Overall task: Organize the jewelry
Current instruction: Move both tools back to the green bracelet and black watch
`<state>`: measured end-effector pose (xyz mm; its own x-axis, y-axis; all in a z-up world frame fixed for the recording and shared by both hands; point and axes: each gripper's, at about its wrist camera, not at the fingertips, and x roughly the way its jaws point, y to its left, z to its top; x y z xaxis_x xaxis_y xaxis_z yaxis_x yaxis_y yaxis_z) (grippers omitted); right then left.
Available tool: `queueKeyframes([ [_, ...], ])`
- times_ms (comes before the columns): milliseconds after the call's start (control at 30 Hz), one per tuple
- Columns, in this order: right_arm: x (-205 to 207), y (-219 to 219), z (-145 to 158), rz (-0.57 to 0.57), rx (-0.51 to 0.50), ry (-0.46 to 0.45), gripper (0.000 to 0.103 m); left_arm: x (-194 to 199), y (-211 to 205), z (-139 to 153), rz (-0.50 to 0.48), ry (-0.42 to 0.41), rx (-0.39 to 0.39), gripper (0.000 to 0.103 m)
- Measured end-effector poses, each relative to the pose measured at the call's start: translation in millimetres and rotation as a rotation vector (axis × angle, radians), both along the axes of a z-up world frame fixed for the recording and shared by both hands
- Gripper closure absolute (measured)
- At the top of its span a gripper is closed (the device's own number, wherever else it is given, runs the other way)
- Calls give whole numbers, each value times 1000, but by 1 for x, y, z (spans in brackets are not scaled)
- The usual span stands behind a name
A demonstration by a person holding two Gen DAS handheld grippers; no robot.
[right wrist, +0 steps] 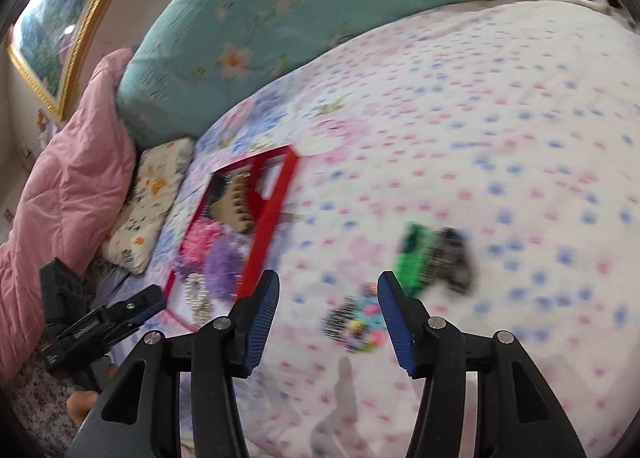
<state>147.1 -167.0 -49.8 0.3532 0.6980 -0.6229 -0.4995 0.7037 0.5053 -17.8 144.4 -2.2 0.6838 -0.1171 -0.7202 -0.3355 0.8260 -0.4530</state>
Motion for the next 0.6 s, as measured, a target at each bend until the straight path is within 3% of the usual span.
queueKeyframes([
  [267, -2, -40, -18, -75, -33, -1, 49, 13, -39, -10, -76, 41, -4, 43],
  [600, 16, -33, -30, -74, -73, -3, 49, 32, -69, -28, -145, 93, -11, 43],
])
